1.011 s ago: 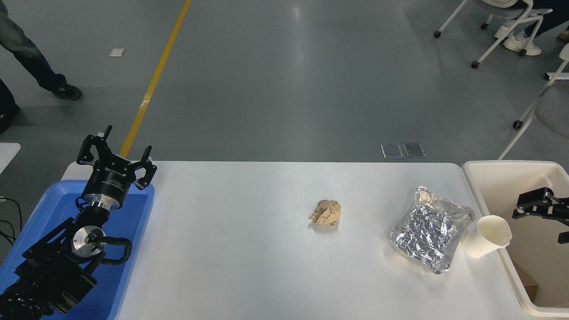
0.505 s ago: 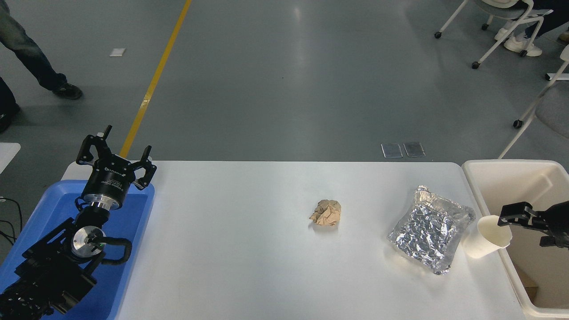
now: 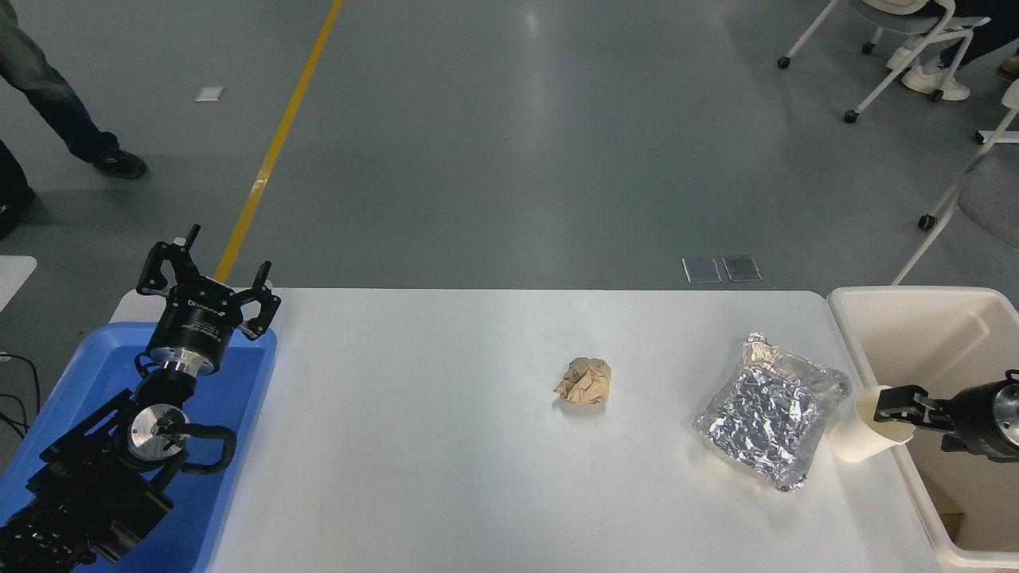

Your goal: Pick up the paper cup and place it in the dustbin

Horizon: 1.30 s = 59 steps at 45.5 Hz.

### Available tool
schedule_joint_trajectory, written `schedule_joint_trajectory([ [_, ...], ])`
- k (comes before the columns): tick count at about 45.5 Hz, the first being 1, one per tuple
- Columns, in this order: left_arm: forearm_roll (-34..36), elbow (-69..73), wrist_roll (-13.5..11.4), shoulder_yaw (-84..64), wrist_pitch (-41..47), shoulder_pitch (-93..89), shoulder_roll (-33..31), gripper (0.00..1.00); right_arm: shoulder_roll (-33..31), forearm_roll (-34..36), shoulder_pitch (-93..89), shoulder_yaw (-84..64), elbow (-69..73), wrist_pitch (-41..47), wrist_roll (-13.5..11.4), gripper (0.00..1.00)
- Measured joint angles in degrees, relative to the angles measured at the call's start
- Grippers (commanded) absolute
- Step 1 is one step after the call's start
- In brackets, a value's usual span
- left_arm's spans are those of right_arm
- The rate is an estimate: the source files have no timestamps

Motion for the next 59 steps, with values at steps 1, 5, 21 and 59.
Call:
schedule_joint_trajectory([
  [1, 0.0, 0.0, 0.0, 0.0, 0.0, 0.0, 0.0, 0.99, 0.0, 0.0, -0.1, 0.0, -0.1, -0.1, 0.0, 0.54],
  [5, 0.0, 0.0, 0.0, 0.0, 0.0, 0.0, 0.0, 0.99, 0.2, 0.0, -0.6, 0.2, -0.6, -0.4, 0.0, 0.51],
  [21, 0.0, 0.0, 0.0, 0.0, 0.0, 0.0, 0.0, 0.99, 0.8, 0.1, -1.8, 0.5, -1.1, -0.8, 0.1, 0.13],
  [59, -0.1, 0.0, 0.0, 0.0, -0.1, -0.1, 0.0, 0.99, -3.2, -3.4, 6.2, -3.9, 1.2, -0.1, 0.2, 0.0],
])
